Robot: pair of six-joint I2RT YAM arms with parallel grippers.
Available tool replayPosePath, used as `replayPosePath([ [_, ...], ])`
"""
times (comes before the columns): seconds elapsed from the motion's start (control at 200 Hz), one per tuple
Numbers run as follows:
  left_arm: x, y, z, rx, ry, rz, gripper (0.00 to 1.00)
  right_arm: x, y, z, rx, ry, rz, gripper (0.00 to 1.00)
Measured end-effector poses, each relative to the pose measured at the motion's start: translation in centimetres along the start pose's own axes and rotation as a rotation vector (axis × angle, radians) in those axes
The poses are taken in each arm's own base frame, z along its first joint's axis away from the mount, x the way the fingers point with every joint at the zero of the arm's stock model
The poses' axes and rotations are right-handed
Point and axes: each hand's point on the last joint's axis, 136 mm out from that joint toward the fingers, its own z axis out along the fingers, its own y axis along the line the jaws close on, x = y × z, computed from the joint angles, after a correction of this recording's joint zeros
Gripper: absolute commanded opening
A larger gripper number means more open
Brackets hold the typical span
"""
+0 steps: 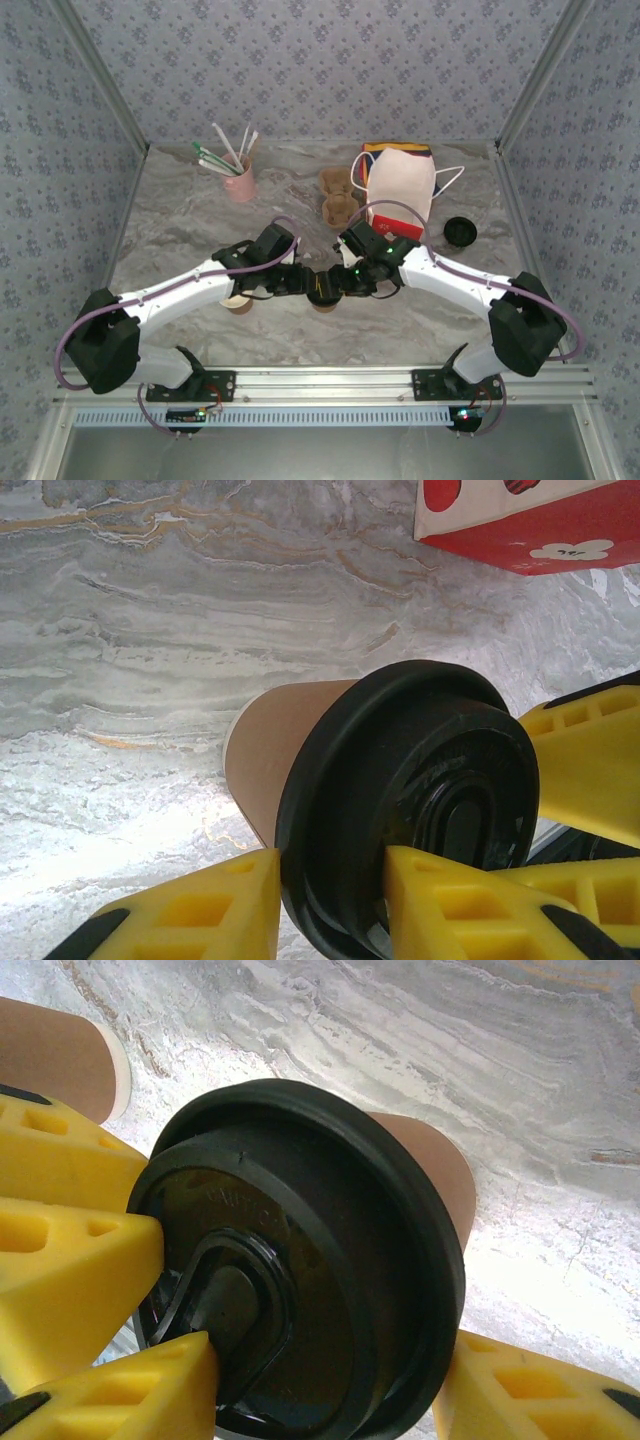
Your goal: Pack the takeout coffee
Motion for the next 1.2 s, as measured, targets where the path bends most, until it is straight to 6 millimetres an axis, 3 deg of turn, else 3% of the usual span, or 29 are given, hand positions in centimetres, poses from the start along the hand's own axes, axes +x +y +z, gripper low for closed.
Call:
replayPosePath([
  [0.2,0.0,0.0,0.0,0.0,0.0,0.0,0.31,-0.1,0.1,-0.1,0.001,0.004,-0.011,0.55],
  [0.42,0.0,0.0,0.0,-0.001,0.0,0.0,0.31,-0.4,0.3,-0.7,0.008,0.016,-0.02,0.68],
  [0.515,0.0,0.0,0.0,-0.001,0.001,0.0,0.31,-0.5,0.2,-0.8,0.012,0.016,-0.019,0.7],
  [0.855,-0.1,-0.2,0.0,0.002,-0.001,0.002,0.31,-2.4,-0.1,-1.5,0.012,-0.044,0.026,0.52],
  [1.199,-0.2,-0.2,0.0,0.002,-0.002,0.002,0.31,-4.0,-0.5,-1.4,0.017,-0.074,0.071,0.47],
])
